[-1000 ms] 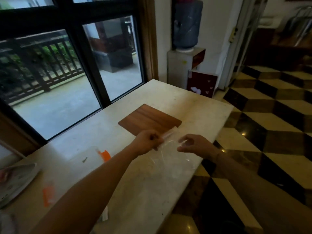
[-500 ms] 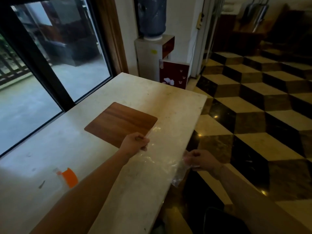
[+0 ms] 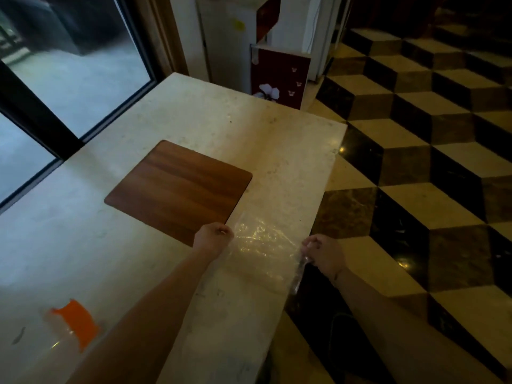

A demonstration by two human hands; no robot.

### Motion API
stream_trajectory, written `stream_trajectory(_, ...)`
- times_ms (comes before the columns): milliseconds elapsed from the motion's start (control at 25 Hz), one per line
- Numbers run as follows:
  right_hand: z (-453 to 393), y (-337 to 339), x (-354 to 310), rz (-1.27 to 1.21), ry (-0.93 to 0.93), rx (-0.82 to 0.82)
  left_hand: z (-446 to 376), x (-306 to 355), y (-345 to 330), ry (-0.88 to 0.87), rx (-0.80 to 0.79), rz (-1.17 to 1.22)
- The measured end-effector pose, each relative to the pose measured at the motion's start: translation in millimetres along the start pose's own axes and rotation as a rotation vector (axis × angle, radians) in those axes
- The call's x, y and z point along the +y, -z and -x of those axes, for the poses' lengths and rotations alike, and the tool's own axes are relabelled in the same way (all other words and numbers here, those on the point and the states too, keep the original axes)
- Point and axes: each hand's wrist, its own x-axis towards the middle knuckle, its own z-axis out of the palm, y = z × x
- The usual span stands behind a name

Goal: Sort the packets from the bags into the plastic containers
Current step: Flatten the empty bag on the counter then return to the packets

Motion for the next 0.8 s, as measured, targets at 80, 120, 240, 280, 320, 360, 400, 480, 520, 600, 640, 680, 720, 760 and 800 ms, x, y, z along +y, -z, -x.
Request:
stream_trajectory(80,-11,-6,3,0.016,-0.017,0.058,-9,-2,-7,-0.037,0.001,-0.083)
stream_trajectory(120,-15,-7,4,0.033,-0.025,0.077,-12,-3,-9,-0.041,0.007,-0.125)
stream_trajectory(240,-20,-12,3,0.094,-0.035,0.097,-22,-12,-10,-0.040,0.038,-0.206)
stream_trajectory(280,-23,-14,3,0.094,-0.040,0.099,-25,-15,-10,-0.045,0.038,-0.225)
stream_trajectory(320,-25,-15,3,0.088,-0.047,0.104,-28,-17,-9,-0.046,0.044,-0.236)
stream_trajectory(360,-26,-16,3,0.078,-0.049,0.110,-29,-17,-9,-0.044,0.056,-0.242)
stream_trajectory(400,-28,-18,4,0.074,-0.050,0.116,-30,-16,-9,-0.044,0.066,-0.247)
stream_trajectory(480,-29,-18,7,0.066,-0.052,0.125,-32,-16,-13,-0.053,0.079,-0.264)
stream_trajectory(520,-29,-18,8,0.055,-0.057,0.122,-32,-16,-16,-0.057,0.087,-0.269)
stream_trajectory(600,-29,-18,10,0.034,-0.083,0.112,-32,-16,-18,-0.063,0.099,-0.273)
stream_trajectory(640,-29,-17,9,0.029,-0.102,0.109,-33,-16,-18,-0.060,0.099,-0.270)
stream_trajectory(680,-28,-17,9,0.027,-0.113,0.105,-33,-16,-18,-0.053,0.097,-0.262)
stream_trajectory(720,-29,-16,9,0.023,-0.117,0.099,-32,-17,-17,-0.047,0.097,-0.253)
stream_trajectory(760,-28,-15,10,0.026,-0.109,0.092,-32,-18,-16,-0.040,0.100,-0.243)
stream_trajectory(800,-28,-14,9,0.032,-0.097,0.090,-31,-18,-15,-0.035,0.107,-0.232)
